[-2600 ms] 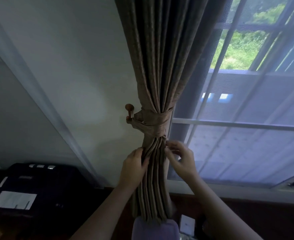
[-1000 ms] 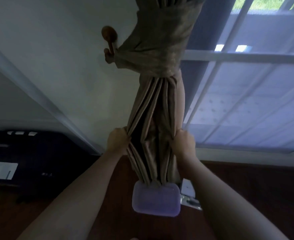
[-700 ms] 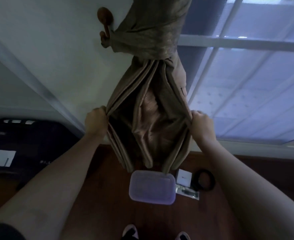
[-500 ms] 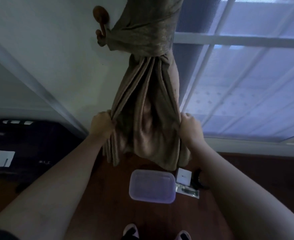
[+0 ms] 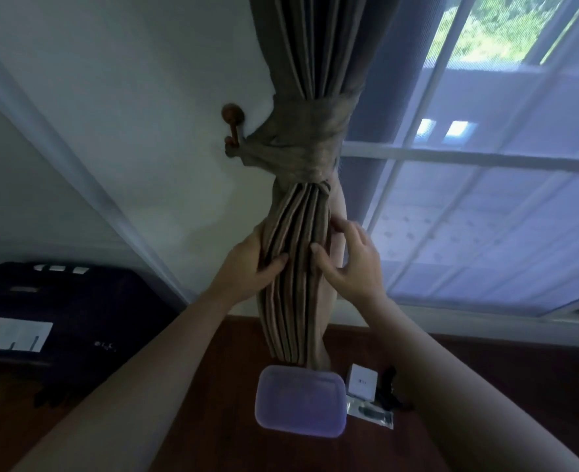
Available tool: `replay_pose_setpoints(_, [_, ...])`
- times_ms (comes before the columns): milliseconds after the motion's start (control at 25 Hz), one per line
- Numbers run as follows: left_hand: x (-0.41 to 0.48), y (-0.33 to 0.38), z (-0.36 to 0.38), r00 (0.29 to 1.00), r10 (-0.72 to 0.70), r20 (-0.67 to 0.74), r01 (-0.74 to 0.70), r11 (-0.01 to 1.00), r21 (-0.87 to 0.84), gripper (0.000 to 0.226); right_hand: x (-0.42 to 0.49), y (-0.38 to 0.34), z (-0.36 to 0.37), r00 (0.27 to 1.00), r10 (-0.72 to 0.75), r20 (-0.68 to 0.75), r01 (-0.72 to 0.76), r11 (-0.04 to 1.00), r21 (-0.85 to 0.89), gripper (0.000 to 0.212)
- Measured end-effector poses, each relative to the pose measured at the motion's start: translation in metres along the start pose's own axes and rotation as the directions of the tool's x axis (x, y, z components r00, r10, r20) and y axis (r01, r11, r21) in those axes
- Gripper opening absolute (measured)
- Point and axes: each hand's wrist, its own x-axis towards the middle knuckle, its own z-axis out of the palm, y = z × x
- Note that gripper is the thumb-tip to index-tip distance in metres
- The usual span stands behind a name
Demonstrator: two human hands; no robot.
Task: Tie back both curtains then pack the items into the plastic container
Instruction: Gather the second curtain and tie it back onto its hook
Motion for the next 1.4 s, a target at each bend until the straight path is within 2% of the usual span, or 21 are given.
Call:
replay_pose_setpoints(80, [0.007,0.026,-0.011,0.986,0.121,-0.118,-0.099,0.979,0.176,0.057,0.014,-0.024,-0.004,0.997,-0.040,-0.073,0.030,0.991,-0.131,0.044])
replay_pose_setpoints(160, [0.011,0.046,-0.019,0.941,0.267,-0.209,-0.157,0.889,0.429,0.047,0.020,-0.039,-0.004,0.998,-0.031,-0.061,0.018,0.978,-0.208,0.039])
replay_pose_setpoints(200, [0.012,0.053,-0.023,0.923,0.321,-0.211,-0.165,0.828,0.535,0.045,0.022,-0.044,-0.006,0.998,-0.020,-0.062,0.006,0.976,-0.218,0.035])
replay_pose_setpoints(360, [0.011,0.055,-0.013,0.930,0.366,0.036,-0.211,0.450,0.868,0.033,0.027,-0.047,-0.012,0.994,0.036,-0.103,-0.055,0.980,-0.191,0.022])
replay_pose_setpoints(440, [0.007,0.052,-0.003,0.944,0.322,0.071,-0.198,0.380,0.903,0.028,0.027,-0.045,-0.009,0.994,-0.021,-0.105,-0.004,0.972,-0.233,0.029])
replay_pose_setpoints(560, [0.010,0.055,0.000,0.960,0.267,0.082,-0.184,0.385,0.905,0.030,0.026,-0.043,-0.001,0.995,-0.049,-0.090,0.023,0.964,-0.265,0.036])
replay_pose_setpoints(680, [0.015,0.062,-0.011,0.968,0.210,0.134,-0.209,0.388,0.898,0.032,0.030,-0.044,-0.004,0.998,0.026,-0.051,-0.039,0.963,-0.265,0.039])
replay_pose_setpoints(760, [0.013,0.063,-0.018,0.973,0.187,0.133,-0.206,0.456,0.866,0.037,0.032,-0.045,-0.013,0.998,0.060,0.010,-0.055,0.961,-0.272,0.038])
replay_pose_setpoints(880, [-0.004,0.085,-0.038,0.990,0.140,-0.008,-0.092,0.696,0.712,0.038,0.027,-0.052,-0.029,0.997,0.055,0.062,-0.036,0.961,-0.275,0.031])
replay_pose_setpoints(920, [-0.009,0.092,-0.044,0.991,0.131,-0.023,-0.078,0.719,0.691,0.040,0.025,-0.058,-0.035,0.996,0.059,0.061,-0.040,0.961,-0.275,0.030])
replay_pose_setpoints(1120, [-0.017,0.126,-0.068,0.975,0.214,-0.063,-0.113,0.719,0.686,0.040,0.021,-0.089,-0.061,0.999,0.036,0.017,-0.029,0.947,-0.320,0.030])
replay_pose_setpoints(1280, [-0.051,0.134,-0.054,0.988,0.149,-0.032,-0.087,0.728,0.680,0.037,-0.018,-0.091,-0.078,0.985,0.137,0.102,-0.092,0.928,-0.360,0.040])
replay_pose_setpoints(1400, [-0.088,0.129,-0.028,0.997,0.053,-0.048,-0.009,0.756,0.655,0.036,-0.064,-0.078,-0.096,0.956,0.228,0.187,-0.144,0.915,-0.377,0.046])
